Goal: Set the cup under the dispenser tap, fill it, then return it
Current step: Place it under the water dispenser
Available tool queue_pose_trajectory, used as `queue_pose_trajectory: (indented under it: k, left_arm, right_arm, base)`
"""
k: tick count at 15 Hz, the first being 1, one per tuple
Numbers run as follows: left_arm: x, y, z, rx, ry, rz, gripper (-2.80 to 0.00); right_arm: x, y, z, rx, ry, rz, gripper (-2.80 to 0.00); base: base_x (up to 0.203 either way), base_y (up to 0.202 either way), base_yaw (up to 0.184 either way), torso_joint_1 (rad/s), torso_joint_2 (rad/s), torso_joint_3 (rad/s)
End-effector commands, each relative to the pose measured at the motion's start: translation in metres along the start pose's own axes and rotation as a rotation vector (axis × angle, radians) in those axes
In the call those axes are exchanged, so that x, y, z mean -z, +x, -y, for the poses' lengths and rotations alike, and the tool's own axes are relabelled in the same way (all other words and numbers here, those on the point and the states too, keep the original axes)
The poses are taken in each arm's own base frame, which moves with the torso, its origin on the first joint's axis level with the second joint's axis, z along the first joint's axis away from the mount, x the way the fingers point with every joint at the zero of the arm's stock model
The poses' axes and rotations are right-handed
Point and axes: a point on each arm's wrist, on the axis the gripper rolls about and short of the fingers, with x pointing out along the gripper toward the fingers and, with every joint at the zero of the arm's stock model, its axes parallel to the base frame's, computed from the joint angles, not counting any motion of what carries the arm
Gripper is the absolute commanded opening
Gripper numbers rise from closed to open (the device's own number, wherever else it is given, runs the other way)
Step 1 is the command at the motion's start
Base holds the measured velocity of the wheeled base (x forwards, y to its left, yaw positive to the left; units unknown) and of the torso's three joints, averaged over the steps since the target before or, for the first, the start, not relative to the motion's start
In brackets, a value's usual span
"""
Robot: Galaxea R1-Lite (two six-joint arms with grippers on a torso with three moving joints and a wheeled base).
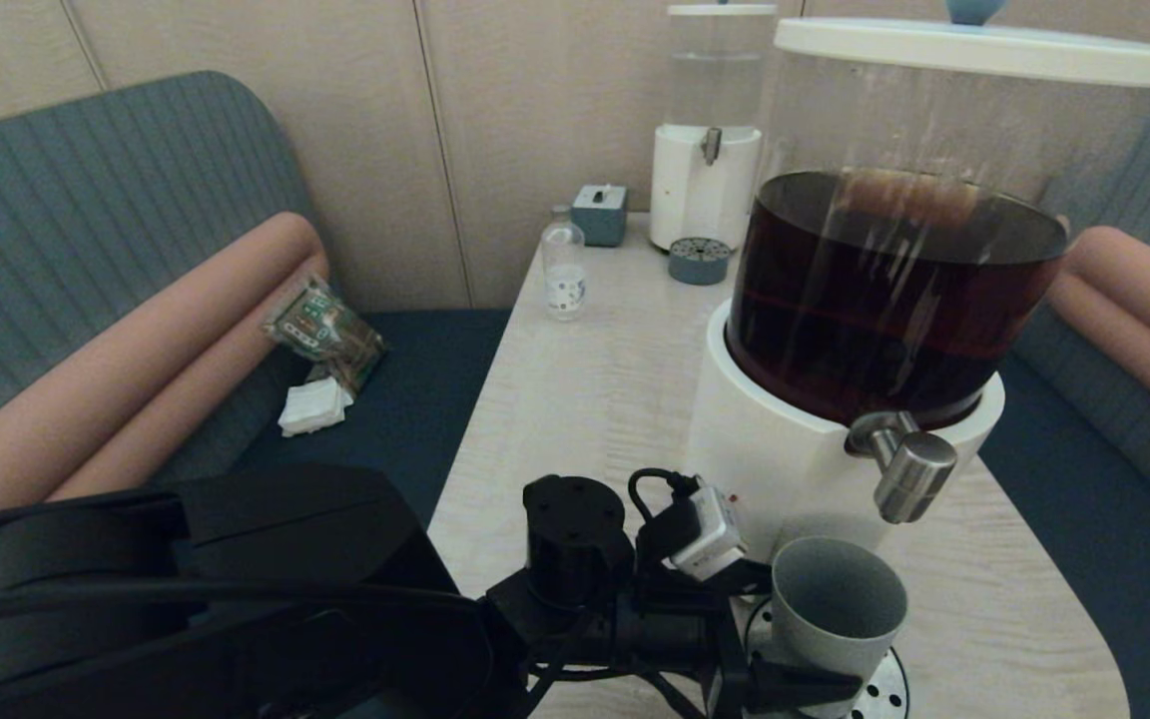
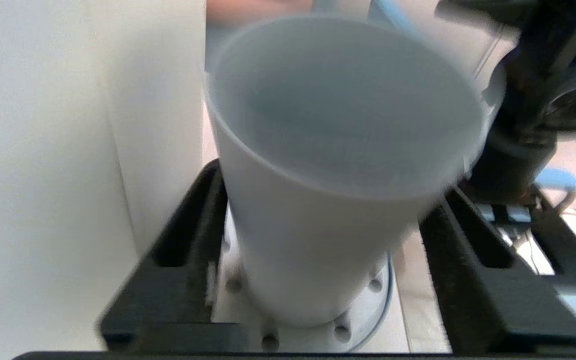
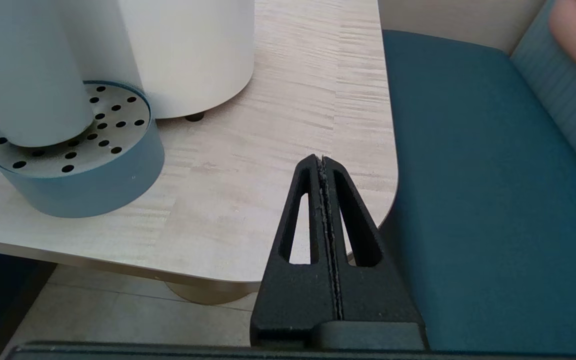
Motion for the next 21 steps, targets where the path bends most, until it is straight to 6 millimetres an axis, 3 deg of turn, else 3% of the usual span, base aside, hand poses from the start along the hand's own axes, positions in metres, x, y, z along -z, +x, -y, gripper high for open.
queue_pose_trajectory:
  k: [1,10,21]
  left_arm:
    - [-0.001,0.001,0.000,0.004,0.014,0.015,0.00]
    - [-0.002,-0.002,0.005,0.010,0.012,0.013,0.00]
    - [-0.005,-0.021,0.019,0.002,-0.006,-0.006,0.00]
  right_arm:
    - [0.003,0.000,0.000,-0.001,-0.001,-0.006,-2.80]
    - [0.003,0.000,0.000,0.000,-0.001,-0.005,-2.80]
    - [0.003,0.000,0.000,0.000,-0.001,-0.005,-2.80]
  base:
    - [0.000,0.000,0.000,0.000,0.00,0.000]
    - [0.000,0.000,0.000,0.000,0.00,0.000]
    - [0.000,0.000,0.000,0.000,0.00,0.000]
